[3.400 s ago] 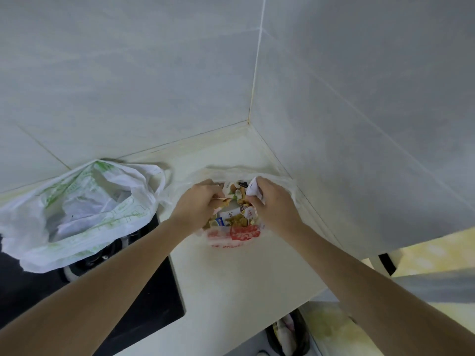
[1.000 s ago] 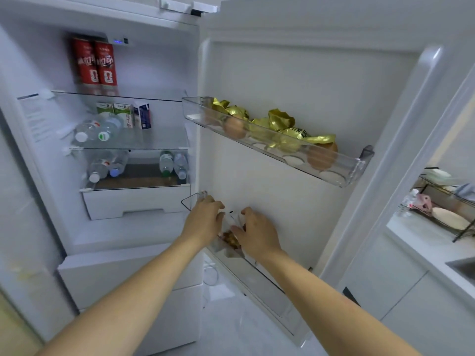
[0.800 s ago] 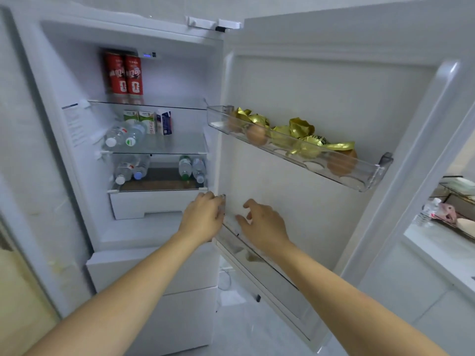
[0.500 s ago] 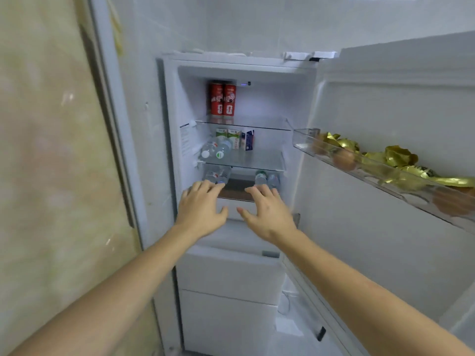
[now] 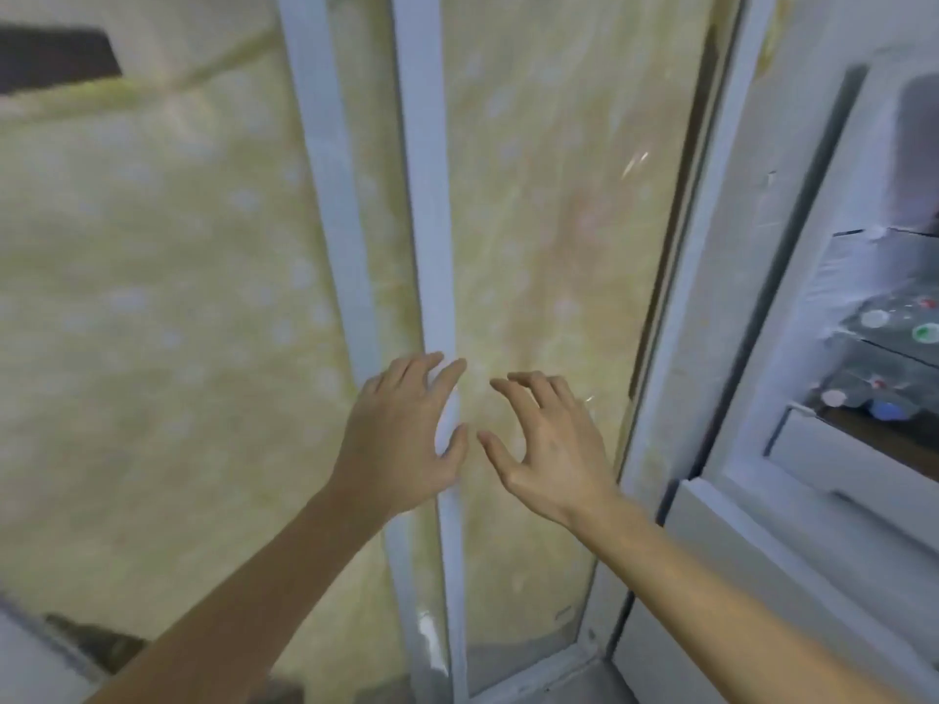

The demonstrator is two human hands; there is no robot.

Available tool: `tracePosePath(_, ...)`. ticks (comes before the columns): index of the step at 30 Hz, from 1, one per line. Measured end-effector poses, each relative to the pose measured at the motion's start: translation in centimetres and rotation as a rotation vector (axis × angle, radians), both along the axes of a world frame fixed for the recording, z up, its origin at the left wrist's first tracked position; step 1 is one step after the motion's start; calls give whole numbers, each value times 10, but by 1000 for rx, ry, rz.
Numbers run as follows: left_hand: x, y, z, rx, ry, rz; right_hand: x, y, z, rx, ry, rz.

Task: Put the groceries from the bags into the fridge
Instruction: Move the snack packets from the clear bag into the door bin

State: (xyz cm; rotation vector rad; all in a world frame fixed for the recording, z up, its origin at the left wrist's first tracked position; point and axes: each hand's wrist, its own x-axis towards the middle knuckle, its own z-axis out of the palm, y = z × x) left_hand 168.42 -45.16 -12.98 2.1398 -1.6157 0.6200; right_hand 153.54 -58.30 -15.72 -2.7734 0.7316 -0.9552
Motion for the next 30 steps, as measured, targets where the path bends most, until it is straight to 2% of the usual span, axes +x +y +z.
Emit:
tracePosePath(5,39,175,-19,39,-7,302,78,116,-16,5,8,386)
tracePosePath(8,59,280,-36,43,65,507,128,198,-28,-8,39,582)
tracePosePath(18,113,594,-122,71,287,1067,300,474,-93,-18,175,1023)
tracePosePath(23,123,686,-189,104,498,1244,355,575,-162,36,321,1188)
tracePosePath(27,135,711,-245,54,704,1333,395,630,-226,153,497,1294)
tracePosePath(30,156,715,-292,89,804,1381,424,658,-281,171,622,1359)
